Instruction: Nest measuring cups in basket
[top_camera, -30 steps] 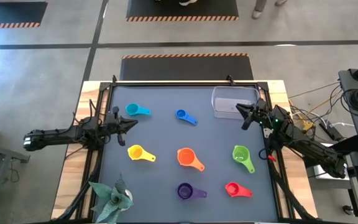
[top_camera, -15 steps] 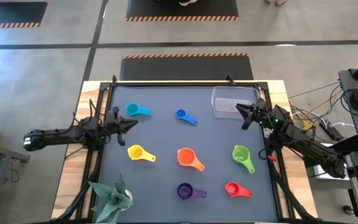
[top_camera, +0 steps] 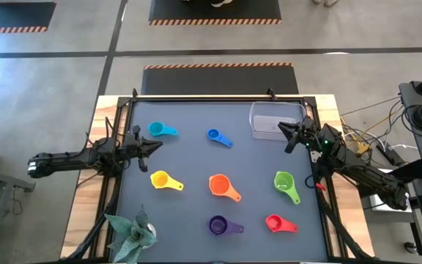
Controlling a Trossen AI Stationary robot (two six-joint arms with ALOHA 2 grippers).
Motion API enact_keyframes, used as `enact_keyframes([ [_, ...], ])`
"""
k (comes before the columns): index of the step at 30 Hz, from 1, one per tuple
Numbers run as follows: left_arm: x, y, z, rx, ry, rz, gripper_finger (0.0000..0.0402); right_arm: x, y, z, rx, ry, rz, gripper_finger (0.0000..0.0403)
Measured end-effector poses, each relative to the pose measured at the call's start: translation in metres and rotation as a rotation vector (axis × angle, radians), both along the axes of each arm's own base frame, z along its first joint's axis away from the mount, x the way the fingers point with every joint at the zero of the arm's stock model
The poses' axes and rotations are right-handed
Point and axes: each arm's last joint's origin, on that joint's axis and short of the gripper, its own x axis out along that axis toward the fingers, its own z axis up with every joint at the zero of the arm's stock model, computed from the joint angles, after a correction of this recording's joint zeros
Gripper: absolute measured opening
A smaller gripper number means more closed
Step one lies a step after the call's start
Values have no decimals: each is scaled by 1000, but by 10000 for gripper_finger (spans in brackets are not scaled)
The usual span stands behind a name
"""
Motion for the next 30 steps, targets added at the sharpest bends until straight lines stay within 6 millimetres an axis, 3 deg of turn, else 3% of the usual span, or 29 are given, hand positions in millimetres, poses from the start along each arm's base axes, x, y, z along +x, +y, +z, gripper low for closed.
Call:
enact_keyframes([
  [23, 0, 0, 0, 0, 0, 0, 0, 0, 0, 0, -2, 2, 0, 52],
  [30, 0, 0, 0, 0, -1, 0, 0, 0, 0, 0, -201, 130, 20, 52],
])
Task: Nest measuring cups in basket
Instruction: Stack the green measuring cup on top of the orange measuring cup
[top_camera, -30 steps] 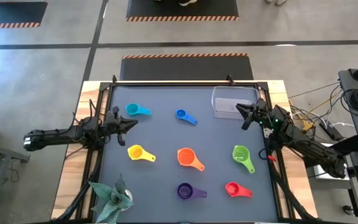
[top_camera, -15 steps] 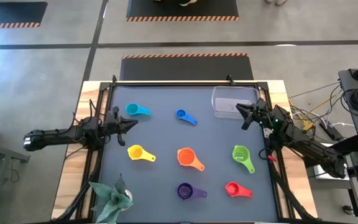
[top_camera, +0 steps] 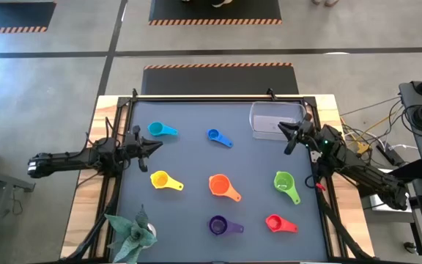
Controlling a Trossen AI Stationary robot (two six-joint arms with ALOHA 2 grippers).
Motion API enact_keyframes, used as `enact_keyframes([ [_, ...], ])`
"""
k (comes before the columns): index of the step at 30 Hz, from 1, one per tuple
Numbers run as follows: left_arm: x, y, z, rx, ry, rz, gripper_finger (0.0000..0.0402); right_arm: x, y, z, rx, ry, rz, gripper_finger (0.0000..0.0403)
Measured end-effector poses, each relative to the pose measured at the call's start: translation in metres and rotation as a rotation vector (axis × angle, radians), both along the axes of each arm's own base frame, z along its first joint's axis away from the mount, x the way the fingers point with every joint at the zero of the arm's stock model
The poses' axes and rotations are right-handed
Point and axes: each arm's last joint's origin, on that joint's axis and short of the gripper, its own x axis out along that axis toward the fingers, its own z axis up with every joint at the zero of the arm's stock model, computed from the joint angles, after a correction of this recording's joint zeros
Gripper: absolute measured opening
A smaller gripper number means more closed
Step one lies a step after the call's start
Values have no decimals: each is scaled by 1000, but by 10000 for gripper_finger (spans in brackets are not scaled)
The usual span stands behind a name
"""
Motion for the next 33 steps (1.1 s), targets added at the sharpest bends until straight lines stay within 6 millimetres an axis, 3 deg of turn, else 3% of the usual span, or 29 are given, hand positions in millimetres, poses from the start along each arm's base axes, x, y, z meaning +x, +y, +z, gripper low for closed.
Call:
enact_keyframes([
  [10, 0, 0, 0, 0, 0, 0, 0, 0, -1, 2, -17, -11, -25, 52],
  [18, 0, 0, 0, 0, 0, 0, 0, -3, -2, 24, 246, -485, -87, 52],
  [24, 0, 0, 0, 0, 0, 0, 0, -6, -2, 38, 233, -624, -127, 52],
  [28, 0, 0, 0, 0, 0, 0, 0, -10, 1, 67, 150, -637, -102, 52],
  [33, 0, 0, 0, 0, 0, 0, 0, -13, 4, 122, 13, -544, -104, 52],
])
